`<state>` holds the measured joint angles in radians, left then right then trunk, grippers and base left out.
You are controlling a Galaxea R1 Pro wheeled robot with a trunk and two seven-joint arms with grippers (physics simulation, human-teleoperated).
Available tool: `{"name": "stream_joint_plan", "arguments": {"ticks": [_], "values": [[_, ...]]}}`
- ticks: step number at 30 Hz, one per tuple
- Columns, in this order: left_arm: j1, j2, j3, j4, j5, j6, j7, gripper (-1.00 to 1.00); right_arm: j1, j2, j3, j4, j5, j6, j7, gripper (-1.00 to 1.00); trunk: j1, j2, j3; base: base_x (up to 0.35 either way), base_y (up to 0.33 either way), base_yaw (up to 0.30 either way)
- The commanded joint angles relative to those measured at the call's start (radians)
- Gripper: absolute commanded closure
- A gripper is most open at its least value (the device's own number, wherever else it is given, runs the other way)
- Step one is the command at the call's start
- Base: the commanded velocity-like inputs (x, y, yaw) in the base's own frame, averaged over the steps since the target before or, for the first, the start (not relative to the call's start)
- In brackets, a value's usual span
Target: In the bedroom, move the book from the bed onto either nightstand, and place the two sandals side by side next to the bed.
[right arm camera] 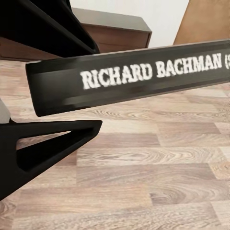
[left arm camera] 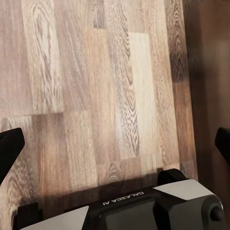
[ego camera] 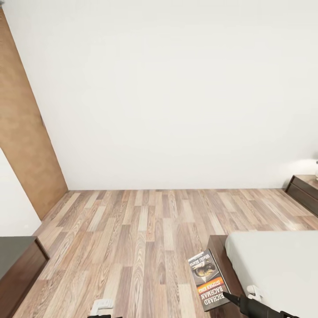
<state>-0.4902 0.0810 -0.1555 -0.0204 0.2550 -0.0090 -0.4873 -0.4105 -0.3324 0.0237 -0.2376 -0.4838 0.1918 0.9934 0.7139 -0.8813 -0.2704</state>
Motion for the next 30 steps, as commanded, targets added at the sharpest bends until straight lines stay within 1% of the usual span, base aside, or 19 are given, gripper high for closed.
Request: {"name": "stream_joint_plan", "arguments": {"ticks": [1,11,17,21,30], "values": [[-0.001,0.000,-0.009,0.000,0.009,-0.001,-0.003,-1.00,-0.001,0.000,0.002,0.000,-0.009,0.010,0.002,1.00,0.000,-0.001,0.000,0.000,0.000,0.000],[-0.001,0.000,-0.009,0.000,0.009,-0.001,-0.003,-1.00,-0.001,0.000,0.002,0.000,-0.009,0.010,0.002,1.00,0.000,-0.001,0.009,0.000,0.000,0.000],[-0.001,0.000,-0.009,0.000,0.009,0.000,-0.002,-1.00,-0.001,0.000,0.002,0.003,-0.009,0.009,0.001,1.00,0.000,-0.001,0.009,0.000,0.000,0.000],[-0.001,0.000,-0.009,0.000,0.009,0.000,-0.002,-1.00,-0.001,0.000,0.002,0.022,-0.009,0.009,0.001,1.00,0.000,-0.001,0.009,0.000,0.000,0.000],[-0.001,0.000,-0.009,0.000,0.009,-0.001,-0.002,-1.00,-0.001,0.000,0.002,0.027,-0.009,-0.016,0.001,1.00,0.000,-0.001,0.009,0.000,0.000,0.000]]}}
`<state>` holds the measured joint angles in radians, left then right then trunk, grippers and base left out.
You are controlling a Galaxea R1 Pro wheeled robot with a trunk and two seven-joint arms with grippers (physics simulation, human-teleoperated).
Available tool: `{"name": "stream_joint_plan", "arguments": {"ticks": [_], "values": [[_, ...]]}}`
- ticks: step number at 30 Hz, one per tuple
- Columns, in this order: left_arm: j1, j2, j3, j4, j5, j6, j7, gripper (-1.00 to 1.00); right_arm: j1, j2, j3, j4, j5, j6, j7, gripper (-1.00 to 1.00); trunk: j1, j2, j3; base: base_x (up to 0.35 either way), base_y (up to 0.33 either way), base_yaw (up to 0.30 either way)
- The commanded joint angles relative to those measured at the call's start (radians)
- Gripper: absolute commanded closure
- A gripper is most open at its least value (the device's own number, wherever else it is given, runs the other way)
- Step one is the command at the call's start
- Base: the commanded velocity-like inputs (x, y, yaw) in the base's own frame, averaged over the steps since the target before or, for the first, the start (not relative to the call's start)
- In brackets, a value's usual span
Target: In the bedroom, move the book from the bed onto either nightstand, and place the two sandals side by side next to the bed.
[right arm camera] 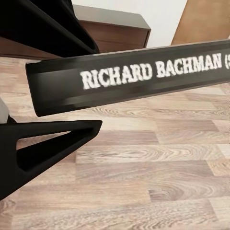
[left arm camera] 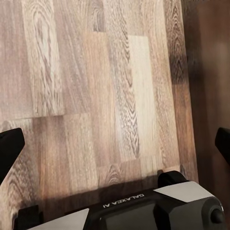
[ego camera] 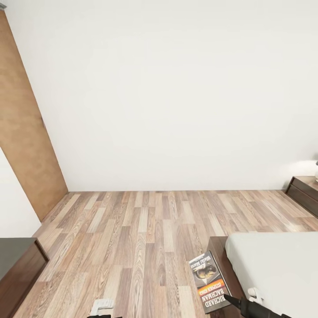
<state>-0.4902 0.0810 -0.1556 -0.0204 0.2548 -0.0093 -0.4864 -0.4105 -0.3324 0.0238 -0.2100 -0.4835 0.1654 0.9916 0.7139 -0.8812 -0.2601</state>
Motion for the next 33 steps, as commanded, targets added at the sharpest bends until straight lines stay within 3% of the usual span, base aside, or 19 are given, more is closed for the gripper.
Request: {"name": "stream_joint_plan", "arguments": {"ticks": [1,12,33], "values": [[-0.001,0.000,-0.009,0.000,0.009,-0.002,-0.003,-1.00,-0.001,0.000,0.002,0.000,-0.009,0.010,0.002,1.00,0.000,-0.001,-0.001,0.000,0.000,0.000],[-0.001,0.008,-0.007,0.000,0.009,-0.006,-0.003,-1.00,-0.001,0.000,0.002,0.001,-0.009,0.009,0.000,1.00,0.000,-0.001,-0.001,0.041,0.000,0.000],[-0.001,0.014,-0.009,0.000,0.004,-0.006,-0.001,-1.00,-0.001,0.000,0.002,0.001,-0.009,0.009,-0.002,1.00,0.000,-0.001,-0.001,0.318,0.000,0.000]]}}
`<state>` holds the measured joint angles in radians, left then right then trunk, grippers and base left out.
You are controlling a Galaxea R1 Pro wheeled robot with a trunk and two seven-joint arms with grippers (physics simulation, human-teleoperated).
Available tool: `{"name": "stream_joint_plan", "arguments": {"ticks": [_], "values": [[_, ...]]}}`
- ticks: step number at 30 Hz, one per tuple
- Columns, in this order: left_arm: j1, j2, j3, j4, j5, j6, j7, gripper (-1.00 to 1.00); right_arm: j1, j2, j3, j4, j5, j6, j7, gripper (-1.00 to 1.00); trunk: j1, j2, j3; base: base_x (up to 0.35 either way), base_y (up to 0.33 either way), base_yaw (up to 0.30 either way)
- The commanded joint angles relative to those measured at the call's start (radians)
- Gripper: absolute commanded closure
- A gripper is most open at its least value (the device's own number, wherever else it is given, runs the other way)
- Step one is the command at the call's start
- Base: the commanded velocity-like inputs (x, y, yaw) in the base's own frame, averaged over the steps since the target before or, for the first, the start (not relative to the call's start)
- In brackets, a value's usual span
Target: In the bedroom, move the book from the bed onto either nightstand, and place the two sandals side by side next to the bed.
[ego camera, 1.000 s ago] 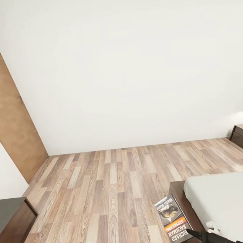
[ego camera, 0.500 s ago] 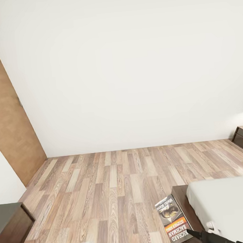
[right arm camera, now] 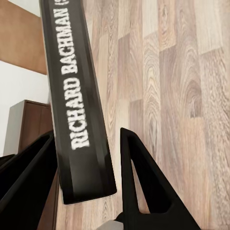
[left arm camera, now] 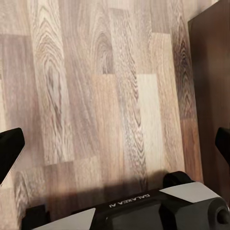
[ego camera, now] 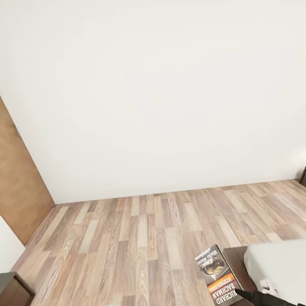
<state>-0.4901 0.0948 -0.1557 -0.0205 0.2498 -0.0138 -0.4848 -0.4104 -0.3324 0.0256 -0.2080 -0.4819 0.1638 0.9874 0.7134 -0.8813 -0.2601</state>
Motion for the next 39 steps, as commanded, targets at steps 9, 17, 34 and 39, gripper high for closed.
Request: {"name": "stream_joint_plan", "arguments": {"ticks": [9,17,34,39], "values": [[0.006,0.000,-0.008,0.001,0.008,-0.001,-0.003,-1.00,-0.001,0.000,0.000,-0.001,-0.011,0.010,0.004,1.00,0.001,-0.001,-0.001,0.329,0.000,0.000],[0.010,0.002,-0.008,0.000,0.008,-0.001,-0.003,-1.00,-0.001,0.000,0.000,-0.001,-0.011,0.011,0.002,1.00,0.001,-0.001,-0.001,0.329,0.000,0.000],[0.010,0.002,-0.008,0.000,0.008,-0.001,-0.003,-1.00,-0.001,0.000,0.000,-0.001,-0.011,0.010,0.003,1.00,0.001,-0.001,-0.001,0.330,0.033,0.000],[0.010,0.002,-0.008,0.000,0.008,-0.001,-0.003,-1.00,-0.001,0.000,0.000,-0.001,-0.011,0.010,0.003,1.00,0.001,-0.001,-0.001,0.330,0.102,0.000]]}}
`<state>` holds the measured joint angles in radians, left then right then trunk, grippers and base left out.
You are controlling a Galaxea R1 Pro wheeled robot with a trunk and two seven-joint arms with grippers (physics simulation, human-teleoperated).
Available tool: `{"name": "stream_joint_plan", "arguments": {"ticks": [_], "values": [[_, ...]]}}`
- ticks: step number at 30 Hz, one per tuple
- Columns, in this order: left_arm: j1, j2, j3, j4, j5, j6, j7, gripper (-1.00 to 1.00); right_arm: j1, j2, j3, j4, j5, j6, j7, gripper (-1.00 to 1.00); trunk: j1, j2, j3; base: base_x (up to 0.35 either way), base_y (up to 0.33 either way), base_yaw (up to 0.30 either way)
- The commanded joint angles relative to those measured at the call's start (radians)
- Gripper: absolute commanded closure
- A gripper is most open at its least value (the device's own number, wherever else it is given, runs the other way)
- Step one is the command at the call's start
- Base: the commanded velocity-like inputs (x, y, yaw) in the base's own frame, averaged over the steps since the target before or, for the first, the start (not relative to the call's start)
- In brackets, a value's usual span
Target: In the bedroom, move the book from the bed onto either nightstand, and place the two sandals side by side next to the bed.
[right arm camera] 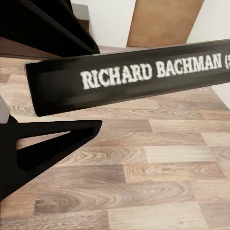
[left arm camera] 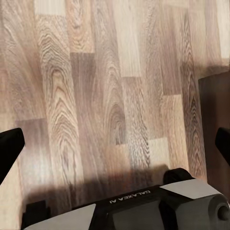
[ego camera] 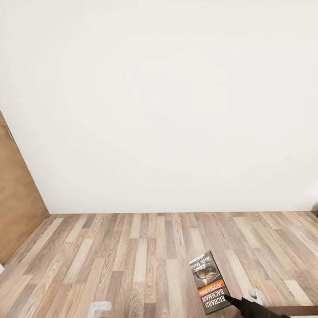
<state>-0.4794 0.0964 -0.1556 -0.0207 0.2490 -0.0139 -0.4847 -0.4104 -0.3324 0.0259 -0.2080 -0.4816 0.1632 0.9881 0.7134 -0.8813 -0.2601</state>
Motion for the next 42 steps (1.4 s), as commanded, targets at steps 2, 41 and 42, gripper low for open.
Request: {"name": "stream_joint_plan", "arguments": {"ticks": [2,41,42], "values": [[-0.001,0.000,-0.009,0.000,0.009,-0.001,-0.003,-1.00,-0.001,0.000,0.000,-0.001,-0.011,0.011,0.003,1.00,0.001,-0.001,-0.001,0.330,0.085,0.000],[-0.001,0.000,-0.009,0.001,0.009,-0.001,-0.003,-1.00,-0.001,0.000,0.000,-0.001,-0.011,0.011,0.001,1.00,0.001,-0.001,-0.001,0.331,0.007,0.000],[-0.001,0.000,-0.009,0.001,0.009,-0.001,-0.003,-1.00,-0.001,0.000,0.000,-0.001,-0.011,0.010,0.001,1.00,0.001,-0.001,-0.001,0.331,0.000,0.000]]}}
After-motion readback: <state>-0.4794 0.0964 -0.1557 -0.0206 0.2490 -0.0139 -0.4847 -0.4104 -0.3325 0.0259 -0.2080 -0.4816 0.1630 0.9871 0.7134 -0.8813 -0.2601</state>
